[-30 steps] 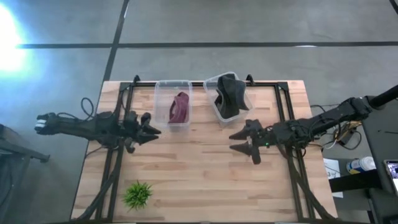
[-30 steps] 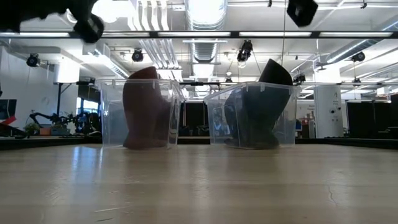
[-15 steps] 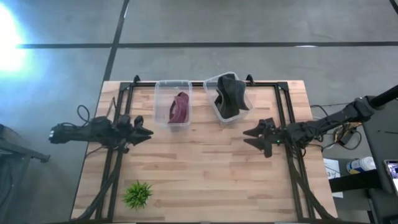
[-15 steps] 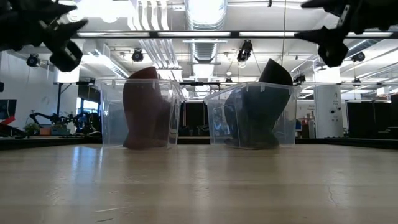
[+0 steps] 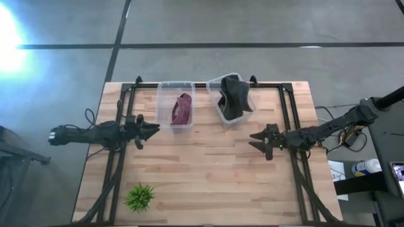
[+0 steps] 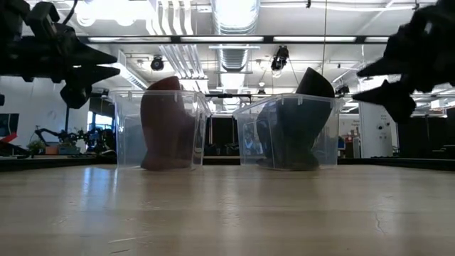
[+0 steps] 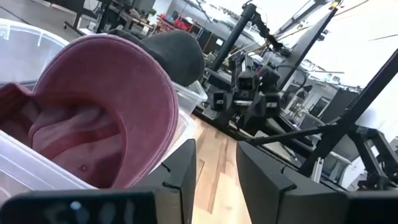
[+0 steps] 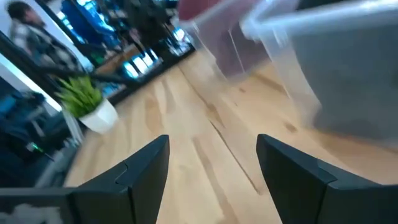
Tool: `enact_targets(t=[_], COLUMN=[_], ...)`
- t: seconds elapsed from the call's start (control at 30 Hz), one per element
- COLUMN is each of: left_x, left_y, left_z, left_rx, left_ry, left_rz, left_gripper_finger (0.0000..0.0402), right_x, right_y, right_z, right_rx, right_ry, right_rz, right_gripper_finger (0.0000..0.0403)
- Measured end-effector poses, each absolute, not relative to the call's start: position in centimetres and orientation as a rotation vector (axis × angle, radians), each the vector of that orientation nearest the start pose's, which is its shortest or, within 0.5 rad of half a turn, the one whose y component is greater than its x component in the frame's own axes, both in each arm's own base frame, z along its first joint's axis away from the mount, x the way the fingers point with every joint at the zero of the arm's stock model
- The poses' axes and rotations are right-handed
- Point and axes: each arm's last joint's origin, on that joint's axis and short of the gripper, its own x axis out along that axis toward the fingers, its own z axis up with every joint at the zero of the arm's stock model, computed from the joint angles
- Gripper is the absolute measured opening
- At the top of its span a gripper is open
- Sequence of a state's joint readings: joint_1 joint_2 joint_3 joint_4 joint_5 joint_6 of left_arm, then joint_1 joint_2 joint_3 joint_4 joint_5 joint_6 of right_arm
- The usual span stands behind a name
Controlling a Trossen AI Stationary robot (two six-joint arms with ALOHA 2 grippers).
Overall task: Pick & Place hat
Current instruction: Return to Home Position
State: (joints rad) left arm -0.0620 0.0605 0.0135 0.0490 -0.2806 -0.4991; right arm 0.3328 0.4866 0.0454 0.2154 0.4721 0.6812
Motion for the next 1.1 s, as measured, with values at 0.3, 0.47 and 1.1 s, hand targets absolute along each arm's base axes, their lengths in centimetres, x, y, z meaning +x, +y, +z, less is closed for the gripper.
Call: enact_targets(t=[0.3,0.47,1.1], left_x=[9.8,9.7,9.8], left_y=[0.2,0.6,0.8], left_z=[17.0,17.0,16.5], left_rx=[-0.502,-0.435,-0.19], left_ry=[-0.08,-0.075,0.0], left_rz=[0.209,0.149,0.088], left_gripper_finger=[0.0108,0.0108,0.0108], right_x=[11.5,11.6,11.6], right_y=[2.6,2.6,2.6], right_z=[13.0,12.9,13.0], right_rx=[0.508,0.507,0.508], right_ry=[0.318,0.321,0.321], right_rz=[-0.258,-0.259,-0.259], right_gripper_finger=[0.0237,0.0237,0.0237])
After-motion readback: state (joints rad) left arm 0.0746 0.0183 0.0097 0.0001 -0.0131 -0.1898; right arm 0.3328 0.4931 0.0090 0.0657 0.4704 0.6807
